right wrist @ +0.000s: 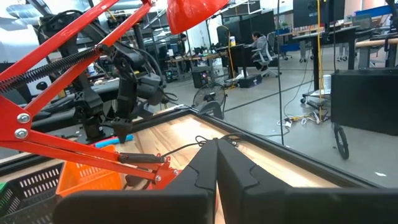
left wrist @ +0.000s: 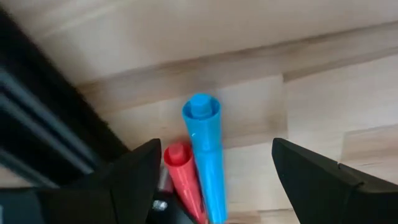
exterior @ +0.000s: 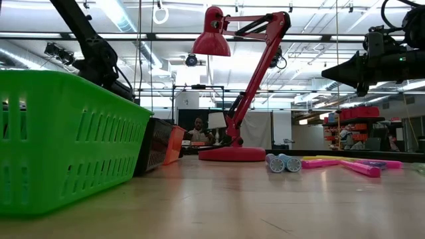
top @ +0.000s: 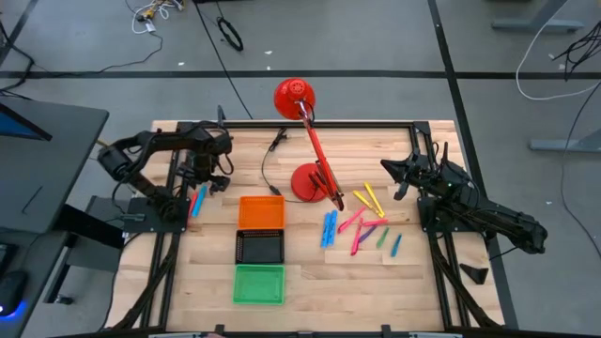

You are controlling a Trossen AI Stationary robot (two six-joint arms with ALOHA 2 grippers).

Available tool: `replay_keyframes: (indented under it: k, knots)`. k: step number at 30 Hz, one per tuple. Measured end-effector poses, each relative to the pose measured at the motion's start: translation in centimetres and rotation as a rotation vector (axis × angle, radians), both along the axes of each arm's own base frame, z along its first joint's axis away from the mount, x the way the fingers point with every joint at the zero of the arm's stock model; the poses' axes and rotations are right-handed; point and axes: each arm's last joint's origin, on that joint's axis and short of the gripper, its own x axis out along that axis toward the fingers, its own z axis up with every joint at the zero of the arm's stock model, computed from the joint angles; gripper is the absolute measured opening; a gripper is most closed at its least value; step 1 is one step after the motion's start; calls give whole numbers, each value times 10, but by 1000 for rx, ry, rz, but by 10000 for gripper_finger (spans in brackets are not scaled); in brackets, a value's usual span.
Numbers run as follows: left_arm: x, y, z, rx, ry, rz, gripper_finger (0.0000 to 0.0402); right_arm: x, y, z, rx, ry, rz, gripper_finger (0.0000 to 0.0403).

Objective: Pick & Place Markers
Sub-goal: Put the left blue highlighter into the green bin

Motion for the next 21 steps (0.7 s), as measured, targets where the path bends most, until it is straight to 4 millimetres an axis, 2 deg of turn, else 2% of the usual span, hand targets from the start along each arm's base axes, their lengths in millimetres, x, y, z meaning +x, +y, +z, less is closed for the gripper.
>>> replay_keyframes:
  k: [6,15,21]
  knots:
    - [-2,-4,-8,-22,-50,-21,314,0,0,0,0,0,0,10]
    - [-3,-6,-10,-40,-72,-46,314,0,0,0,0,0,0,10]
    - [-3,-6,-10,-45,-76,-50,279,0,0,0,0,0,0,10]
